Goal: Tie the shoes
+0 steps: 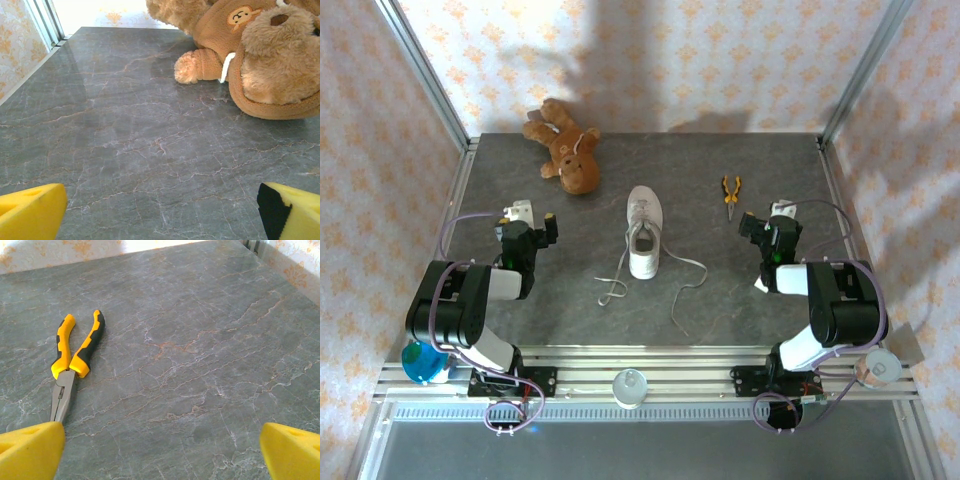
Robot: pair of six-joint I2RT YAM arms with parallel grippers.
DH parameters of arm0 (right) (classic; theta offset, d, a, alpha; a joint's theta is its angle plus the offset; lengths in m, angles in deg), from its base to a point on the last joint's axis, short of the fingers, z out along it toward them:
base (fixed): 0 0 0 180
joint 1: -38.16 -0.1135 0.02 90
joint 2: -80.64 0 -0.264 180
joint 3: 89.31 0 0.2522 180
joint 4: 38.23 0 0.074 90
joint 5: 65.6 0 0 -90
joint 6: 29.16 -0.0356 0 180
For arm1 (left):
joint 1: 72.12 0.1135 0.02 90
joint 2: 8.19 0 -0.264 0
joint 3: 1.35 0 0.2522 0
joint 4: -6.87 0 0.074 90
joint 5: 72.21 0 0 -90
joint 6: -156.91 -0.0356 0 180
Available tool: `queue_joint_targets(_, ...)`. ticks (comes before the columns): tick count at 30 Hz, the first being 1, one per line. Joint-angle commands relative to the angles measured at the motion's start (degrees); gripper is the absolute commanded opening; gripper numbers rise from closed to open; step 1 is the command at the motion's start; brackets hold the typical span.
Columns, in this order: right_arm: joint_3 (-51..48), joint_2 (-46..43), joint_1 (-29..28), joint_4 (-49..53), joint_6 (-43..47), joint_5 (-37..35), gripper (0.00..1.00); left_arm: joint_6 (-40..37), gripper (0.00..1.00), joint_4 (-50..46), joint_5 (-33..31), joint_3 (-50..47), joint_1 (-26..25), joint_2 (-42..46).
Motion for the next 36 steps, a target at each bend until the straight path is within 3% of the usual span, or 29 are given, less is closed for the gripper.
queue_joint_targets(1, -0.7, -1.4, 0.4, 0.6, -0.8, 0.3, 0.99, -1.1, 1.00, -0.1, 0.1, -0.7, 0.4, 1.5)
queue_joint_targets(29, -1.0, -1.6, 0.3, 0.4, -0.7, 0.3, 0.99, -1.0, 1.00, 0.3, -0.3, -0.9, 0.4, 1.5)
queue_joint_targets(33, 0.6, -3.0, 0.3, 3.8, 0.4, 2.8, 0.99, 2.2, 1.00, -0.5, -8.6, -2.6, 0.4, 6.0)
queue_joint_targets(36, 6.5, -7.0, 0.2, 17.8, -0.6, 2.9, 0.99, 3.0, 1.00, -5.8, -12.0, -3.3, 0.5, 12.6)
